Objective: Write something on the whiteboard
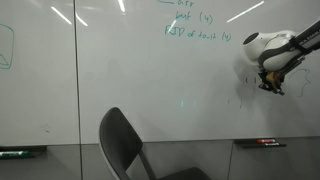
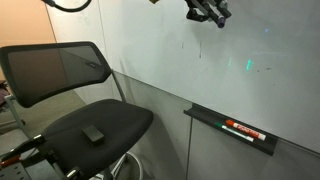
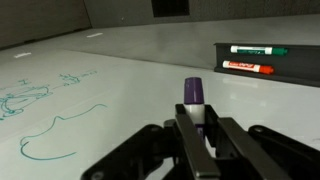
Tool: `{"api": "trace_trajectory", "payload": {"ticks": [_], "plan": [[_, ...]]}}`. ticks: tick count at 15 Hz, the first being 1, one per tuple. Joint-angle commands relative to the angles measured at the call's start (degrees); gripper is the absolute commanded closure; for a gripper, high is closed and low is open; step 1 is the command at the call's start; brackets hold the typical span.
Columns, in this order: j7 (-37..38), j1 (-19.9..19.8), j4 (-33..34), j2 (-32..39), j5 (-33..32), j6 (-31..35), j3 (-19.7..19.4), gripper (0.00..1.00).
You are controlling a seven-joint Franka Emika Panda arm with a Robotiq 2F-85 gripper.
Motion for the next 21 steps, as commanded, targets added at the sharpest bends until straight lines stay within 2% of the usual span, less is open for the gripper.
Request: {"api": "trace_trajectory", "payload": {"ticks": [1,5,8,14,21], "plan": [[-3.3,1.1,-5.1,-3.2,0.6,-1.7,1.3,0.91],[-3.4,2.3,-10.3,-4.2,3.4,-1.1,3.2,0.91],[-1.0,4.0,-11.5,-3.9,2.4,-0.1,5.0,0.91],[1.2,7.3,-4.4,-0.8,-0.5,-2.6,7.9,0.91],[1.5,7.1,3.9,5.1,-2.1,-3.3,6.7,0.91]]}}
